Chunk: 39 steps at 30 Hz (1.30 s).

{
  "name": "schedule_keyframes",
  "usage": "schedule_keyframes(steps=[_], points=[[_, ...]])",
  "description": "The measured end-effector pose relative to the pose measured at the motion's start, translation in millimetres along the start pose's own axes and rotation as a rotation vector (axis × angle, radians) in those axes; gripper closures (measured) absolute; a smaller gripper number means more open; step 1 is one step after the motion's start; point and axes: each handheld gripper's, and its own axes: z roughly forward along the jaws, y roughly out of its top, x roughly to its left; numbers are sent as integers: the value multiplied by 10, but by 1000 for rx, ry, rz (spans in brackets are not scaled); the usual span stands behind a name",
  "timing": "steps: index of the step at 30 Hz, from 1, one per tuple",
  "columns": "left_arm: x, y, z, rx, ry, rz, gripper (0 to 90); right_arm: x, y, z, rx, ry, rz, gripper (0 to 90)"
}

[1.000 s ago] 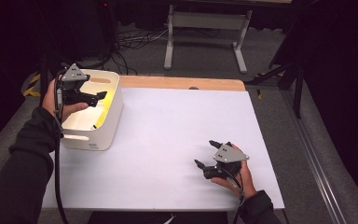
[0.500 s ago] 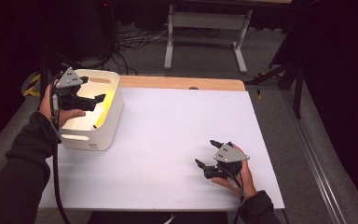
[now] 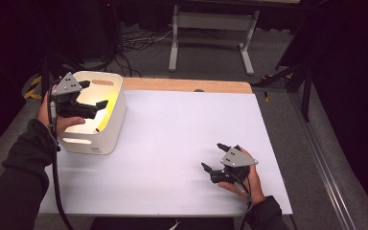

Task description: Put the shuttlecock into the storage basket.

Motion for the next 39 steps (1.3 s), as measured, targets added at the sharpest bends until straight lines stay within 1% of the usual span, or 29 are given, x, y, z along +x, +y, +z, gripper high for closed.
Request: schedule_keyframes(steps=[3, 6, 7, 9, 11, 17, 20, 21, 25, 28, 31, 32, 34, 39], points=[[-33, 1, -16, -14, -5, 0, 103, -3, 1, -9, -2, -4, -1, 171], [-87, 5, -25, -20, -9, 20, 103, -9, 3, -19, -3, -8, 3, 171], [-87, 5, -25, -20, -9, 20, 103, -9, 3, -19, -3, -8, 3, 171], [-131, 13, -33, -32, -17, 30, 103, -9, 7, -21, -5, -8, 3, 172], [-144, 16, -38, -35, -20, 29, 103, -8, 9, -21, -5, -8, 1, 171], [-212, 37, -85, -57, -20, 51, 102, 3, 14, -23, -3, -4, 0, 171], [-262, 39, -106, -64, -27, 57, 102, 2, 17, -27, -5, -3, 1, 171], [-285, 43, -115, -70, -28, 69, 102, 2, 20, -30, -7, -2, 3, 171], [-333, 50, -128, -82, -35, 73, 103, 6, 24, -31, -7, -1, 4, 171], [-403, 71, -149, -91, -43, 99, 106, 9, 28, -34, -8, -1, 4, 171], [-440, 81, -160, -99, -45, 107, 107, 9, 30, -36, -10, -1, 6, 171], [-463, 90, -173, -110, -45, 115, 109, 10, 32, -37, -9, 1, 5, 171], [-481, 92, -177, -116, -52, 115, 111, 12, 33, -38, -9, 1, 5, 171], [-567, 97, -186, -127, -66, 130, 113, 23, 43, -49, -11, 4, 1, 171]])
